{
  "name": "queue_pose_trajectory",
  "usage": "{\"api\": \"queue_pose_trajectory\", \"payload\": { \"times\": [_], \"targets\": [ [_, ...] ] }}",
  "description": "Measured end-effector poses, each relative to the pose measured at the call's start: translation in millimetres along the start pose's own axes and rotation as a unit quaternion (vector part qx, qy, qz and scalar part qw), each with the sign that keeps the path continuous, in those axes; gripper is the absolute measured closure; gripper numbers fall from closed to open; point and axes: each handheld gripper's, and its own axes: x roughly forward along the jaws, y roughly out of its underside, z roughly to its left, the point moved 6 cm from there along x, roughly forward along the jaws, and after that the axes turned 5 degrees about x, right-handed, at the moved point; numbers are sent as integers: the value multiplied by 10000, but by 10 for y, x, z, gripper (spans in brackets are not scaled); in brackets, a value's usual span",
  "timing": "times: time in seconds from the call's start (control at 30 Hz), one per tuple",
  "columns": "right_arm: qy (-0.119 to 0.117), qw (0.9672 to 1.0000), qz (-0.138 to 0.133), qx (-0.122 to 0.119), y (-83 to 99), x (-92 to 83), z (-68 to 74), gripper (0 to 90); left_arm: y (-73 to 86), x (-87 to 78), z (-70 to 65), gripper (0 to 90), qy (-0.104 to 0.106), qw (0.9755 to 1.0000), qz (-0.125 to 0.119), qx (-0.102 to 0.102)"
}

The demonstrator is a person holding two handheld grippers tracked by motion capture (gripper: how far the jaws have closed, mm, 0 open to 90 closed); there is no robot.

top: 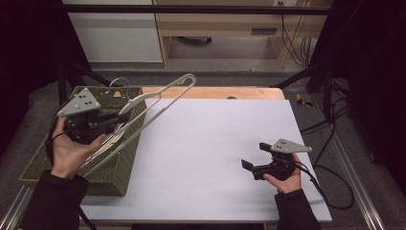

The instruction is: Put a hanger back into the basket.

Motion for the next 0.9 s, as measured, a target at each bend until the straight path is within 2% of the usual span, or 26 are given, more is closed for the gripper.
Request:
{"api": "queue_pose_trajectory", "payload": {
  "times": [0.1,0.27,0.3,0.33,0.4,0.43,0.5,0.57,0.6,0.7,0.73,0.77,0.8,0.9],
  "targets": [
    [2,10000,7,-20,2,0,-2,28,62,-51,166,858,-128,9999,33,21],
    [0,10000,18,-21,6,9,-2,28,196,-117,431,858,-217,9998,16,-15],
    [0,10000,18,-21,6,9,-2,28,196,-117,431,858,-217,9998,16,-15],
    [14,10000,34,-21,9,10,-2,28,255,-137,522,858,-277,9996,30,29],
    [11,10000,27,-32,10,11,-2,28,285,-145,561,858,-296,9995,37,52],
    [10,10000,22,-32,9,12,-1,28,350,-158,632,858,-310,9995,62,37],
    [8,10000,17,-48,10,12,-2,28,387,-164,662,858,-306,9995,102,16],
    [11,10000,30,-31,11,12,-1,28,484,-169,756,857,-370,9992,138,54],
    [11,10000,30,-31,11,12,-1,28,484,-169,756,857,-370,9992,138,54],
    [34,10000,56,-37,16,16,-4,28,616,-185,895,857,-498,9985,202,107],
    [34,10000,56,-37,16,16,-4,28,616,-185,895,857,-498,9985,202,107],
    [31,10000,52,-50,17,17,-6,28,682,-199,957,857,-577,9980,233,95],
    [31,10000,52,-50,17,17,-6,28,682,-199,957,857,-577,9980,233,95],
    [35,10000,54,-51,18,19,-7,28,811,-220,1052,857,-681,9970,333,138]
  ]
}}
